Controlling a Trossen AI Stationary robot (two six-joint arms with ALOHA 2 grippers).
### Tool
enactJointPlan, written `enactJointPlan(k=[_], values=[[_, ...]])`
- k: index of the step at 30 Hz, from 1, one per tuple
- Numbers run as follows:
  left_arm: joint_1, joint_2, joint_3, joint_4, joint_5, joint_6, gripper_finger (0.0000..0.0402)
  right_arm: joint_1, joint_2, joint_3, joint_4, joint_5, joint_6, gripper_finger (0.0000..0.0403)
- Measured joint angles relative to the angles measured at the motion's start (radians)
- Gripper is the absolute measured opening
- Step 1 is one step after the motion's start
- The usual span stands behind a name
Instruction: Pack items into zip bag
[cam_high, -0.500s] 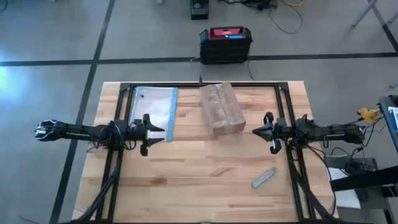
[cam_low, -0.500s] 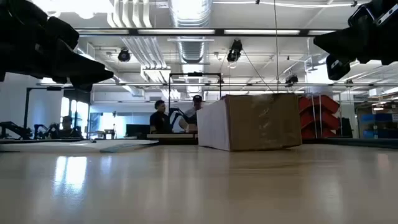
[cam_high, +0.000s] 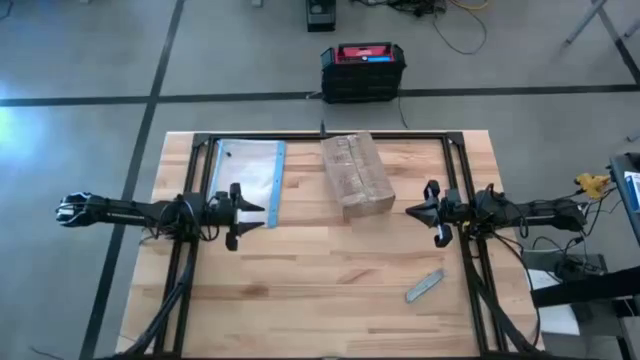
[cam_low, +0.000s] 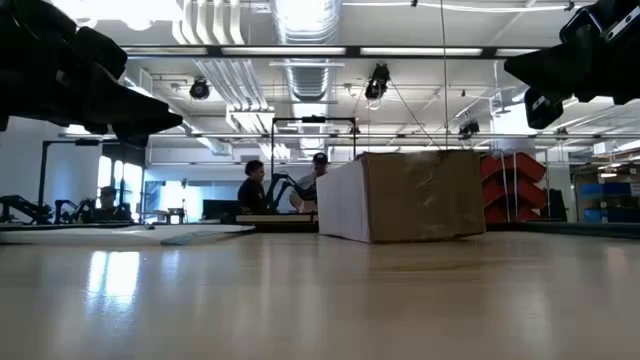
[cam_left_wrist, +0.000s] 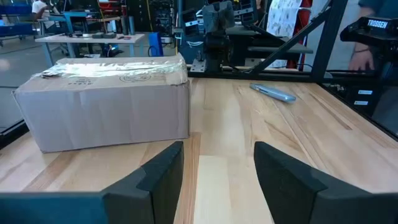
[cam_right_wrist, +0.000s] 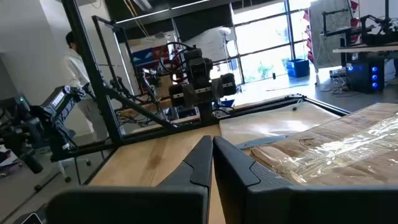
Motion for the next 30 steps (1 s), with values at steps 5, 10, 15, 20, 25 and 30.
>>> enactJointPlan(k=[5,10,15,20,25,30], values=[[0.000,0.000,0.000,0.000,0.000,0.000,0.0181,0.000,0.000,0.000,0.000,0.000,0.000,0.0000],[0.000,0.000,0.000,0.000,0.000,0.000,0.0181,0.000,0.000,0.000,0.000,0.000,0.000,0.0000],[0.000,0.000,0.000,0.000,0.000,0.000,0.0181,0.000,0.000,0.000,0.000,0.000,0.000,0.0000],[0.000,0.000,0.000,0.000,0.000,0.000,0.0181,0.000,0.000,0.000,0.000,0.000,0.000,0.0000],[0.000,0.000,0.000,0.000,0.000,0.000,0.0181,0.000,0.000,0.000,0.002,0.000,0.009,0.0000],[0.000,0.000,0.000,0.000,0.000,0.000,0.0181,0.000,0.002,0.000,0.054,-0.014,0.181,0.0000]])
